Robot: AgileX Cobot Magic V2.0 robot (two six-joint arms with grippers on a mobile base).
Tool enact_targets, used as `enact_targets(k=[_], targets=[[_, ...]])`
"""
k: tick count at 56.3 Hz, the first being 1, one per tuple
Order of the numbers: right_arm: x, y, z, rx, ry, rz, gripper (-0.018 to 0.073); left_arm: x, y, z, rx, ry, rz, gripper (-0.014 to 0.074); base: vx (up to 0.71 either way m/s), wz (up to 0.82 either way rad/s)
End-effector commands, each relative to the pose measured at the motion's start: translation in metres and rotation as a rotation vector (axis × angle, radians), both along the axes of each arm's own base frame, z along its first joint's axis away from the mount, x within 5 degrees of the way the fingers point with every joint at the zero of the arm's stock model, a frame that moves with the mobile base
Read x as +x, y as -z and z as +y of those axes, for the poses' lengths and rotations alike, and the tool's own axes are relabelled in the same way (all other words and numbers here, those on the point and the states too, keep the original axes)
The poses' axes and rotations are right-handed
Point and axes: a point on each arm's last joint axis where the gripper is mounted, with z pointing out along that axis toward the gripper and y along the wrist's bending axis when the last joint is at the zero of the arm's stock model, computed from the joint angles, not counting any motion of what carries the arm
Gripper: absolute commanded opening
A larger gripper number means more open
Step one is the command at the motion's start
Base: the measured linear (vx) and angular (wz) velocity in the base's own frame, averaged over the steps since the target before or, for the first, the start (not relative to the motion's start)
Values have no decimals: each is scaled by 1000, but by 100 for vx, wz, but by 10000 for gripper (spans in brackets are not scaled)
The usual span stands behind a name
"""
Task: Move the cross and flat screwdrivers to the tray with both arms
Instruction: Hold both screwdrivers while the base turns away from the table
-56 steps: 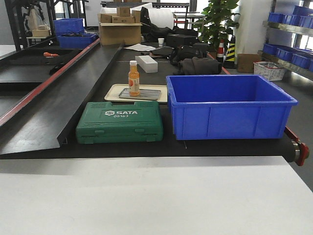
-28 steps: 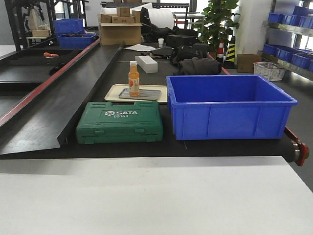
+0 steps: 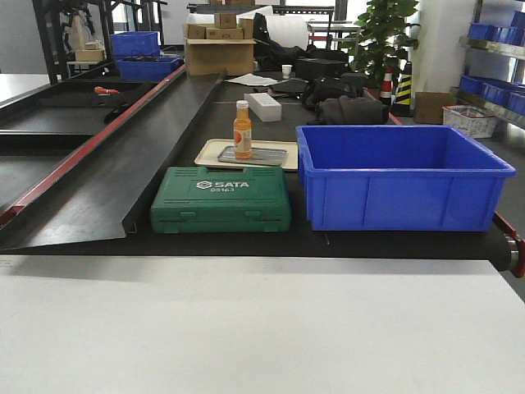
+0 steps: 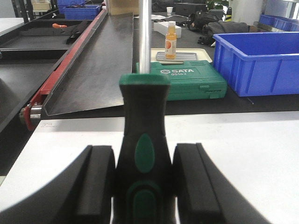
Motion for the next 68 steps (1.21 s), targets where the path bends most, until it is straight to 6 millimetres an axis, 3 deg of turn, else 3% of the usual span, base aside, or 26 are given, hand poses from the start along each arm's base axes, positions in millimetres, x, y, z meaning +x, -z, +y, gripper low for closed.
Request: enact_targets(k=[1,68], targets=[[-1,-16,-3,27,31,-102,-8,0,-17,-1,-15,11,-117,-3,-14,11],[-1,-16,-3,27,33,-105,-8,0,-17,-1,-15,11,-117,-3,-19,-18]])
